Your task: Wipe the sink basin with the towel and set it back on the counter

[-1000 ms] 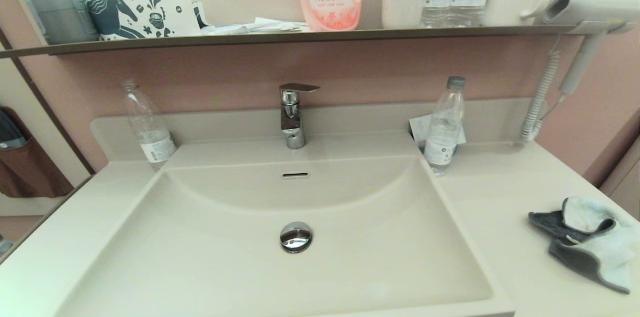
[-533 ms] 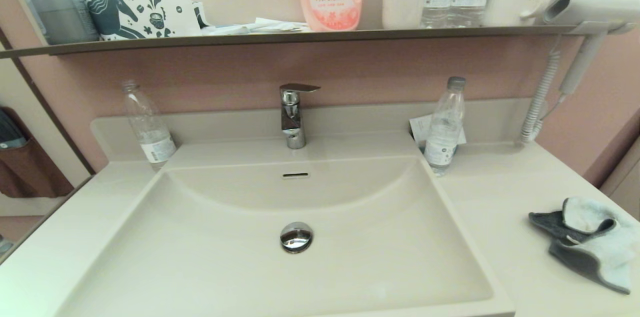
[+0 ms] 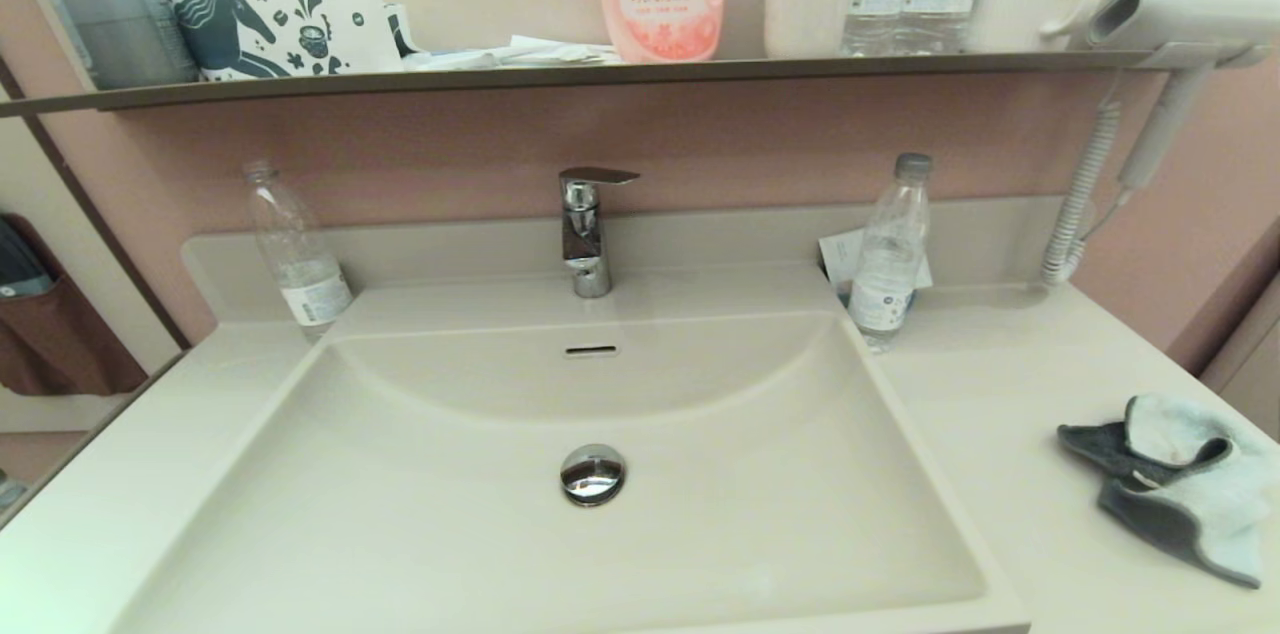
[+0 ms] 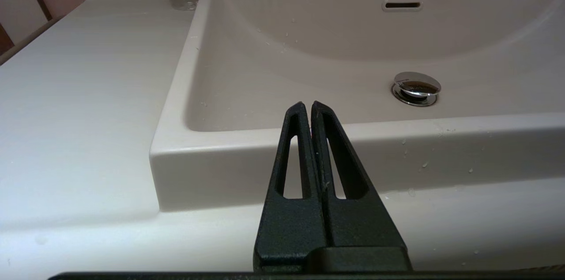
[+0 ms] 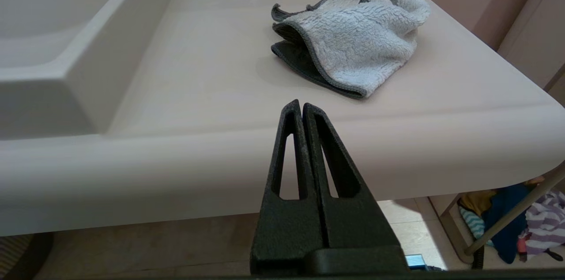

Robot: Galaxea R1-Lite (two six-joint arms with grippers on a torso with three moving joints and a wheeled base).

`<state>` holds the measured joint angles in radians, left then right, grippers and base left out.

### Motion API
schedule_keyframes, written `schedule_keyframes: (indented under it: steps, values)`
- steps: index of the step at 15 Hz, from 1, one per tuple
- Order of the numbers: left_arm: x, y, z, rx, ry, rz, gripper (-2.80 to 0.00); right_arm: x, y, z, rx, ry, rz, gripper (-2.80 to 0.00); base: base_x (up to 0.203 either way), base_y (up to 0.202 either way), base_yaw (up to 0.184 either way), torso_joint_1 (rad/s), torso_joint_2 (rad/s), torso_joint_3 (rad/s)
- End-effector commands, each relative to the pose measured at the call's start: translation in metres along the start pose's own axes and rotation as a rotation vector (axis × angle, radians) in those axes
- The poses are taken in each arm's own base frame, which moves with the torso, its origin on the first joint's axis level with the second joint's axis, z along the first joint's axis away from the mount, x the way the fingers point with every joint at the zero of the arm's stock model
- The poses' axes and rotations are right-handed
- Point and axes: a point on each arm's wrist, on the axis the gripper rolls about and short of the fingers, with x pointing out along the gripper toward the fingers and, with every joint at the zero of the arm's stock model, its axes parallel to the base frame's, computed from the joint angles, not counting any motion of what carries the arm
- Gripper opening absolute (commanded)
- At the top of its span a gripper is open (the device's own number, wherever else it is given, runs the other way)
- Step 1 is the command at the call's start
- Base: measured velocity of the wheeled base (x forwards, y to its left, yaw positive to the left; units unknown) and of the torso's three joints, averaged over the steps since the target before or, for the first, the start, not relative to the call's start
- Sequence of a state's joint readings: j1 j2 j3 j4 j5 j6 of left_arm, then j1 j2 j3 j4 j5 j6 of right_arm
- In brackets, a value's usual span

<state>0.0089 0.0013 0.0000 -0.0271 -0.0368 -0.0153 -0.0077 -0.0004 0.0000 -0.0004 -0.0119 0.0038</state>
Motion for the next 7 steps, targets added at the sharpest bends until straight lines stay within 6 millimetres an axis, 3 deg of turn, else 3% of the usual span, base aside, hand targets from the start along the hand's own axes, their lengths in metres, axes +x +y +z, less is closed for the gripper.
schedule_keyframes:
  steps: [1, 7]
  values:
    - [0.0, 0.0, 0.0001, 0.0, 0.0, 0.0, -2.8, 0.0, 0.0, 0.0001, 0.0, -0.001, 0.0, -2.8, 0.0, 0.0, 0.0, 0.0, 0.0, 0.0]
    - [0.0, 0.0, 0.0001, 0.0, 0.0, 0.0, -2.8, 0.0, 0.0, 0.0001, 0.002, -0.001, 0.0, -2.8, 0.0, 0.0, 0.0, 0.0, 0.0, 0.0]
